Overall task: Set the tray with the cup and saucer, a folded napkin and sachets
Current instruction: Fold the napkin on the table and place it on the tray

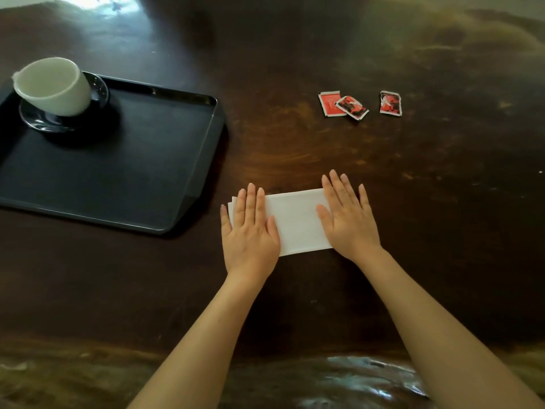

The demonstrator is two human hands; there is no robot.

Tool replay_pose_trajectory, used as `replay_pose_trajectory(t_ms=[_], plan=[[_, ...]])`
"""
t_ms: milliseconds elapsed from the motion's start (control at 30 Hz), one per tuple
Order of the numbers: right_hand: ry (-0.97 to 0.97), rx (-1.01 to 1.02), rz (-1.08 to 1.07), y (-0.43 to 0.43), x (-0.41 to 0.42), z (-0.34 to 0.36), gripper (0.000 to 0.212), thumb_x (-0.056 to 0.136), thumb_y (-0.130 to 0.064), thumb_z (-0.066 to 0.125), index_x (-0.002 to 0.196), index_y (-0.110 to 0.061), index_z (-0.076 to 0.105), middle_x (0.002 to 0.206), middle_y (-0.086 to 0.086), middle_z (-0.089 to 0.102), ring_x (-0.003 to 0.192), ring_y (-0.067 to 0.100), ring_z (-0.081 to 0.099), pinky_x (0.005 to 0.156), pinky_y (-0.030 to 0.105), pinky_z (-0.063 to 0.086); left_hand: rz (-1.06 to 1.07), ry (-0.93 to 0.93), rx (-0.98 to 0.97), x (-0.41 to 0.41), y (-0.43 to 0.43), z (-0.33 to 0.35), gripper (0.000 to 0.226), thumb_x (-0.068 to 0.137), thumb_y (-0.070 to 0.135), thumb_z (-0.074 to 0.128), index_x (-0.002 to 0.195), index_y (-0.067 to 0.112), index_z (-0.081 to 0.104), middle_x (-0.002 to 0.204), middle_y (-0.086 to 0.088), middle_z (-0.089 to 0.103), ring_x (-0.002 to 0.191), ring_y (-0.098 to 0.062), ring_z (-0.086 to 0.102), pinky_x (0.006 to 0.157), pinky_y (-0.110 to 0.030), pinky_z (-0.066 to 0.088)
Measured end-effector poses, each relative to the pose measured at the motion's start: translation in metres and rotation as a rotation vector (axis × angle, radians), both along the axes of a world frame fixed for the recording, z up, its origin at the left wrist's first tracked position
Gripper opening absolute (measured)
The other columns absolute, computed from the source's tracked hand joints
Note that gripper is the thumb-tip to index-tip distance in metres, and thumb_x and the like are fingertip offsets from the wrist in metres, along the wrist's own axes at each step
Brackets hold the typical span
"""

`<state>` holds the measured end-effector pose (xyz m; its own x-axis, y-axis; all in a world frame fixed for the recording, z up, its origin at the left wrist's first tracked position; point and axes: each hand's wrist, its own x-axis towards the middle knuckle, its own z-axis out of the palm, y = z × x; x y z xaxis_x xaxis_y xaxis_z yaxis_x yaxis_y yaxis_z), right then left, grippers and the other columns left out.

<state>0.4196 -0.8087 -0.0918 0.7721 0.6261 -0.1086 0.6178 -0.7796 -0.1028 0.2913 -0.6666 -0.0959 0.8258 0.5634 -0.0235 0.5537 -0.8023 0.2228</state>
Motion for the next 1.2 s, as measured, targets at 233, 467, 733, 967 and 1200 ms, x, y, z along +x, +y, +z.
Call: replay_pose_trajectory(t_ms=[233,467,733,967,1200], plan=[[0.162,0.222,-0.185,-0.024,0.003,0.023,0.050,0.099,-0.032,0.029,0.146,-0.018,0.019,0.156,0.001,0.017,0.144,0.015,0.006,0.115,0.036,0.006,-0.002,-0.012,0.024,0.001,-0.001,-0.001,0.054,0.090,0.042,-0.004,0.140,0.023,-0.011,0.157,0.002,-0.002,0.144,-0.014,-0.007,0.117,-0.044,-0.004],[0.236,0.517,-0.505,-0.031,-0.044,0.040,0.044,0.091,-0.031,0.054,0.131,-0.014,0.047,0.132,0.004,0.048,0.106,0.013,0.051,0.089,0.029,0.047,0.000,0.021,0.022,0.001,-0.001,0.002,0.054,0.090,0.042,-0.004,0.139,0.023,-0.015,0.157,0.002,-0.007,0.143,-0.014,-0.011,0.117,-0.044,-0.007],[0.592,0.686,-0.653,-0.009,-0.025,0.047,0.012,0.084,-0.027,0.060,0.093,-0.019,0.058,0.093,-0.001,0.064,0.080,0.013,0.060,0.072,0.036,0.053,-0.102,0.020,0.121,0.005,-0.007,0.018,0.060,0.091,0.048,0.005,0.144,0.021,-0.009,0.153,0.001,-0.014,0.143,-0.017,-0.013,0.110,-0.046,-0.020],[0.498,0.878,-0.656,-0.003,-0.045,0.043,0.015,0.087,-0.027,0.055,0.073,-0.031,0.051,0.081,-0.006,0.061,0.081,0.019,0.063,0.070,0.040,0.055,-0.249,0.034,-0.001,0.004,-0.023,0.000,0.058,0.090,0.046,-0.005,0.142,0.023,-0.014,0.152,0.005,-0.020,0.140,-0.011,-0.022,0.112,-0.037,-0.020],[0.904,1.286,-0.626,0.002,-0.073,0.039,0.019,0.083,-0.026,0.066,0.095,-0.041,0.066,0.102,-0.012,0.070,0.100,0.009,0.065,0.085,0.031,0.053,-0.272,-0.034,-0.259,0.005,-0.013,0.020,0.054,0.097,0.036,0.016,0.145,0.021,-0.004,0.156,0.004,-0.010,0.141,-0.008,-0.015,0.112,-0.032,-0.015]])
